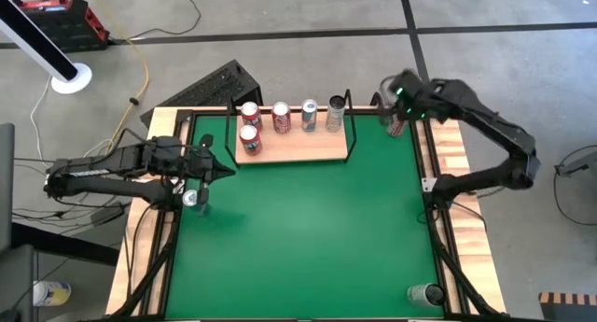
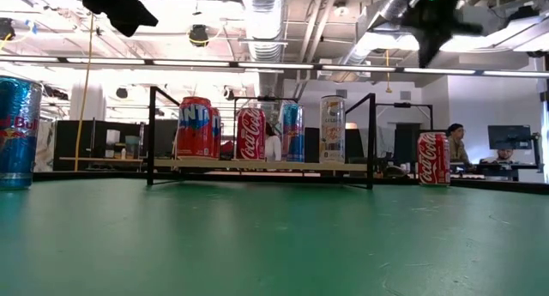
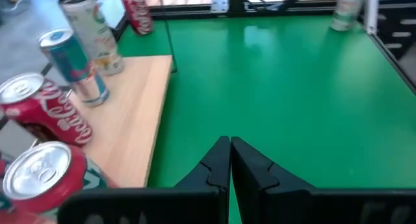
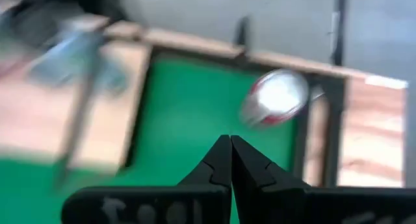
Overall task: Place canned beverage on shelf
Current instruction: Put the red soda can, aligned with the other red soda can on the shelf
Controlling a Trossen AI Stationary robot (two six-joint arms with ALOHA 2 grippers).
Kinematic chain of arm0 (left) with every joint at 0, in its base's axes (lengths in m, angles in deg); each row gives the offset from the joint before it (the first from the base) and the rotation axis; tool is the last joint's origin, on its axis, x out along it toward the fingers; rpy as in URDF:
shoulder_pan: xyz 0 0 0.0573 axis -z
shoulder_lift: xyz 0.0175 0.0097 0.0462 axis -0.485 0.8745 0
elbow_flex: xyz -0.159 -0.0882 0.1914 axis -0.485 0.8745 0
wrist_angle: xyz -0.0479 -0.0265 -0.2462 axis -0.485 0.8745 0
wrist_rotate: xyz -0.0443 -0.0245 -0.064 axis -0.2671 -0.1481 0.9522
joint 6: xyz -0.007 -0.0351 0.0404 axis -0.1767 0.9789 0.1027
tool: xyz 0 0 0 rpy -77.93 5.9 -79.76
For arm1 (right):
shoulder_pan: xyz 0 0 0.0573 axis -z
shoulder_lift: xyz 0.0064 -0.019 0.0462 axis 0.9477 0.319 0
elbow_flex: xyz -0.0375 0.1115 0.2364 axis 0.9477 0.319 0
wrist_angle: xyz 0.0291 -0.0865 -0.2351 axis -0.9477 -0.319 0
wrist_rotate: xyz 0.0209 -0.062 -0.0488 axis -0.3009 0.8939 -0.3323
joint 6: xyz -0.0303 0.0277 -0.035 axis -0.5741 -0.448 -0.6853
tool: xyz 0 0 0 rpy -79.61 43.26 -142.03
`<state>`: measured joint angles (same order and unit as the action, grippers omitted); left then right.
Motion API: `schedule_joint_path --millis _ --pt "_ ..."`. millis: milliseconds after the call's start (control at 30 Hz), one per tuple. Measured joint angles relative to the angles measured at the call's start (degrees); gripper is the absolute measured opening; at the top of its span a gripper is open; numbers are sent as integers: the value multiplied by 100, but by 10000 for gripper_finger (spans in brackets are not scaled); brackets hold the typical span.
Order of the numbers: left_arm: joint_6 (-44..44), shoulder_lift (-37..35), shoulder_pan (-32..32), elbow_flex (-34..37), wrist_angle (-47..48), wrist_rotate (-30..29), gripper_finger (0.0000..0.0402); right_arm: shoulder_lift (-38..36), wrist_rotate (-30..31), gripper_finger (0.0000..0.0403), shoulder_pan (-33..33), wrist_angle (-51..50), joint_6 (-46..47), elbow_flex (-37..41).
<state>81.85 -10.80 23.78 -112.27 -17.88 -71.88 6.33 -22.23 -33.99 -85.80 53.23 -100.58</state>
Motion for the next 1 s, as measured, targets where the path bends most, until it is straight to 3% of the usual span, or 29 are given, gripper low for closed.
schedule_joint_path --millis 167,333,600,733,867,1000 --pt "133 -3 0 4 -208 -402 0 -135 -324 57 1310 850 -800 669" --pt "135 30 0 4 -550 -892 0 188 -379 102 1721 1335 -1283 875" --pt "139 148 -2 4 -873 -1108 0 781 21 246 1716 1321 -1223 864" --pt "346 199 -2 4 -849 -1115 0 822 614 309 1585 1250 -928 963" --pt "410 191 -2 4 -851 -1028 0 424 1064 343 1264 1677 -274 1512" --pt "385 180 -2 4 -853 -1028 0 -70 1190 351 1135 2623 140 2316"
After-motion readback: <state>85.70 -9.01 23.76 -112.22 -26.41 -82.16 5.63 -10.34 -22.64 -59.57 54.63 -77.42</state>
